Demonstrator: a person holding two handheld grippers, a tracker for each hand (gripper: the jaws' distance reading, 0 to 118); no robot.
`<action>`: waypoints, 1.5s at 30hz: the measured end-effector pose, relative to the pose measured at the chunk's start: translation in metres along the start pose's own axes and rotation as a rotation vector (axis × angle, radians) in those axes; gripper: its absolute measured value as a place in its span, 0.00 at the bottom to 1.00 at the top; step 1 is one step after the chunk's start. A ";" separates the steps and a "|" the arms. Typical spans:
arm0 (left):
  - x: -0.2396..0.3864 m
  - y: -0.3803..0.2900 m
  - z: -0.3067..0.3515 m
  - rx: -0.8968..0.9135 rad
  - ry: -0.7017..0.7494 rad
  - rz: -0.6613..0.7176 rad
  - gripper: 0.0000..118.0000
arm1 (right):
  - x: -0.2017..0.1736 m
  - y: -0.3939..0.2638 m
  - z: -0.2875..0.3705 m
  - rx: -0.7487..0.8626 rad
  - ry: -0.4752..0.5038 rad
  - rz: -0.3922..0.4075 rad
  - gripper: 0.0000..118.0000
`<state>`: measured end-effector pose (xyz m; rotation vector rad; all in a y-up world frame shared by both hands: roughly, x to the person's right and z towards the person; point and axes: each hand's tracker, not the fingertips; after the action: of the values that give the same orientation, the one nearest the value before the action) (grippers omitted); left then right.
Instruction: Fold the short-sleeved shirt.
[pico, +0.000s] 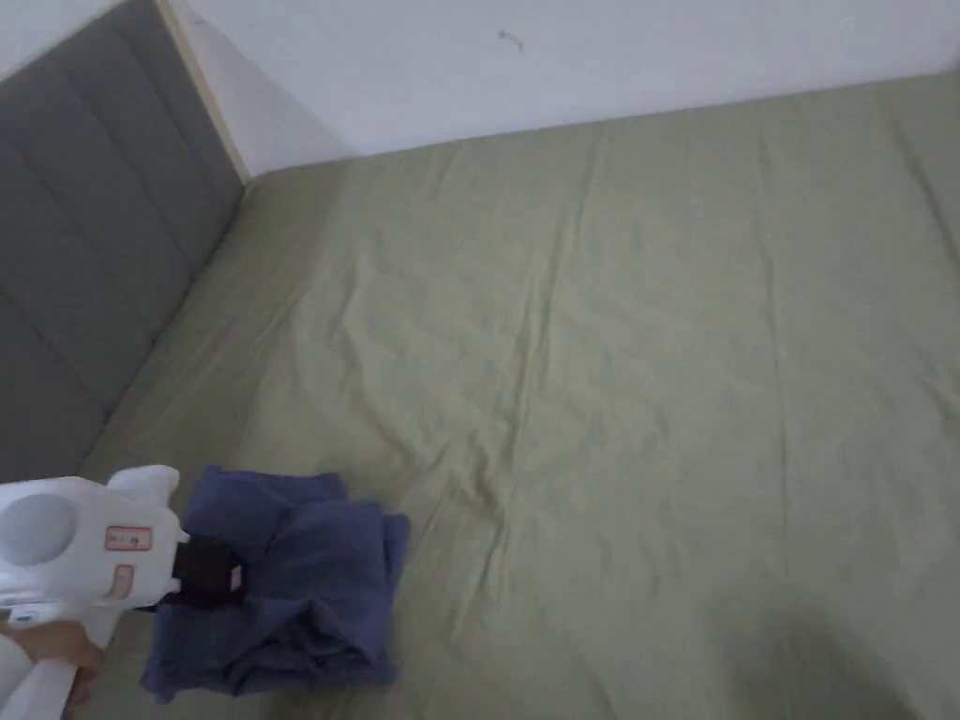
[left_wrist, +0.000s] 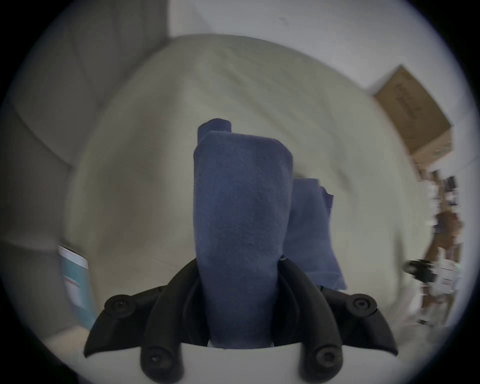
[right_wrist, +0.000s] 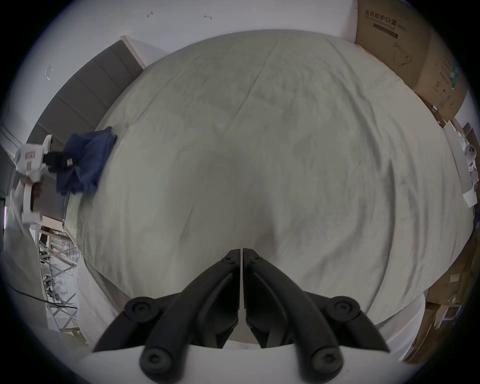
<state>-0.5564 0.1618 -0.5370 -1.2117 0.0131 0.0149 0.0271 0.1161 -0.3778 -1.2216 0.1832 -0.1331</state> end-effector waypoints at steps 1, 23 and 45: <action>-0.012 0.006 -0.003 -0.003 0.042 -0.031 0.26 | -0.002 0.000 -0.002 -0.010 -0.002 0.003 0.02; 0.107 -0.086 0.103 0.400 -0.093 0.060 0.00 | -0.008 0.003 0.019 0.042 0.057 0.035 0.02; 0.293 -0.160 0.237 0.956 -0.022 0.008 0.03 | -0.026 0.014 0.209 0.819 -0.081 0.164 0.38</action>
<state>-0.2598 0.3287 -0.3089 -0.2550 0.0044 0.0255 0.0453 0.3181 -0.3202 -0.3932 0.1350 -0.0075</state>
